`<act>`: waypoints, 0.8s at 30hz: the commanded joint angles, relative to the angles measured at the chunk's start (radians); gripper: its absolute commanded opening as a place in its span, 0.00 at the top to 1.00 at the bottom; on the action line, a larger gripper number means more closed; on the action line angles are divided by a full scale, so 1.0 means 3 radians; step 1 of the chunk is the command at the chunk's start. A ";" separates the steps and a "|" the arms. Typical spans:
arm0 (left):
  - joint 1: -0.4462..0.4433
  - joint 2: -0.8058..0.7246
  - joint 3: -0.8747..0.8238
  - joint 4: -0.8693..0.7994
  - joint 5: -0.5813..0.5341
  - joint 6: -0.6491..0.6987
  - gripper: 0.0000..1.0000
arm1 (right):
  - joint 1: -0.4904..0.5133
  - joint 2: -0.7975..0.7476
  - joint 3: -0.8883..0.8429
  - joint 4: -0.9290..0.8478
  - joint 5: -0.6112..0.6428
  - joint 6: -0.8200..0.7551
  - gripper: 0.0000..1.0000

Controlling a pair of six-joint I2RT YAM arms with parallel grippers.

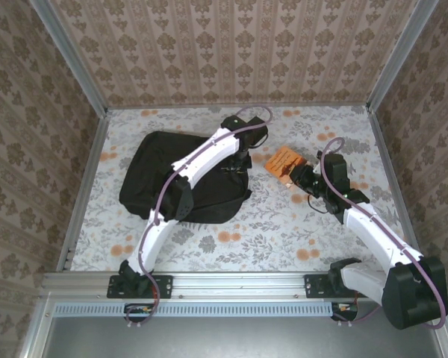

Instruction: Pack the student bag

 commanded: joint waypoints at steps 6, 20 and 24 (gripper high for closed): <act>0.0033 -0.0345 -0.0135 -0.0060 -0.0001 0.0114 0.90 | -0.0016 -0.0094 0.0048 0.0169 -0.0179 0.0062 1.00; 0.0355 -0.1066 -0.0418 0.0002 0.0626 0.0816 1.00 | 0.0003 -0.0372 0.0419 -0.0123 -0.0646 -0.0262 1.00; 0.0651 -0.1475 -0.0616 0.0142 0.1137 0.1070 1.00 | 0.0097 -0.0361 0.0574 -0.0072 -0.1004 -0.0350 1.00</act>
